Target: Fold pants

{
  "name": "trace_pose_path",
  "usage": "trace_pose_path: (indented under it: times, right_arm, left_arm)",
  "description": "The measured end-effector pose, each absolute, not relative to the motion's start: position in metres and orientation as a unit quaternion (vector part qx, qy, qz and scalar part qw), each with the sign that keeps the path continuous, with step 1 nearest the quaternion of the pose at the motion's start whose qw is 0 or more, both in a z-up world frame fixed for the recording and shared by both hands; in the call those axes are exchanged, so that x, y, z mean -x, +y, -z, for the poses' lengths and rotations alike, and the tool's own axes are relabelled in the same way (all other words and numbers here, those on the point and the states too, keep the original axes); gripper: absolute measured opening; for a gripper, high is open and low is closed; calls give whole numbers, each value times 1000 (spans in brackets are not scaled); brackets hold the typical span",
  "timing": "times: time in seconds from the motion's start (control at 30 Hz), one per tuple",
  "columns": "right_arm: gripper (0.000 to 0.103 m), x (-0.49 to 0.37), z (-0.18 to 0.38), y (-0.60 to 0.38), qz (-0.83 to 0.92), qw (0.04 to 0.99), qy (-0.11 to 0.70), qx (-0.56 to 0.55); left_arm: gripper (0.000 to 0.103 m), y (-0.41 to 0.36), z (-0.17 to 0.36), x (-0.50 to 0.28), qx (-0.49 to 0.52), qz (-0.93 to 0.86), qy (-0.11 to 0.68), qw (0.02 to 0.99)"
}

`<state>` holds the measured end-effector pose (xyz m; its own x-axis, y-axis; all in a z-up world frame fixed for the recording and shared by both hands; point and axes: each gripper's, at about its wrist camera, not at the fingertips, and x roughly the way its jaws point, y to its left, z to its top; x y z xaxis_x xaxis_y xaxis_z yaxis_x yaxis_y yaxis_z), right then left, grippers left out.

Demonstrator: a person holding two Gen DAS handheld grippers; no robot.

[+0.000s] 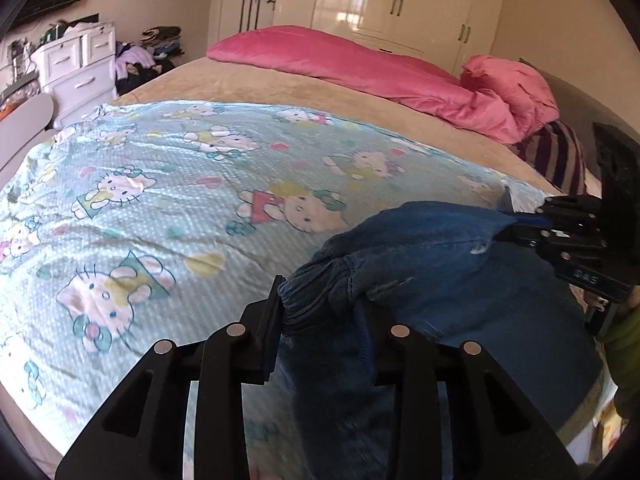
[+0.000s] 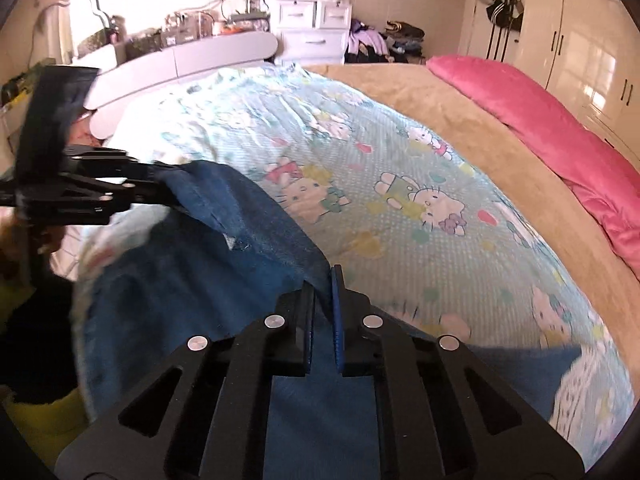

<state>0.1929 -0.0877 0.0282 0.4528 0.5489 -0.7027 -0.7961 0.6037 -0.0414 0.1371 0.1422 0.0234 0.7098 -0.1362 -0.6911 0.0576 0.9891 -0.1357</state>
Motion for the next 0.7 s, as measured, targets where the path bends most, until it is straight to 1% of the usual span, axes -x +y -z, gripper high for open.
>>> trace_pose_path:
  times: [0.17,0.3,0.43,0.7]
  right_arm:
    - [3,-142,-28,-104,-423,825,335,169]
    - [3,-101,-20,-109,-444,810,344,168]
    - [3,-69,-9,-106,-469,790,358,167]
    - [3,-37,24,-91,-469,771,389,185]
  left_arm:
    - [31,135,-27,-101,49,67,371,925]
    - [32,127,-24,-69,37,68,377,923]
    - [33,129,-16,-47,50,65,390,917]
    - [40,140,8,-30,76,53,436,895]
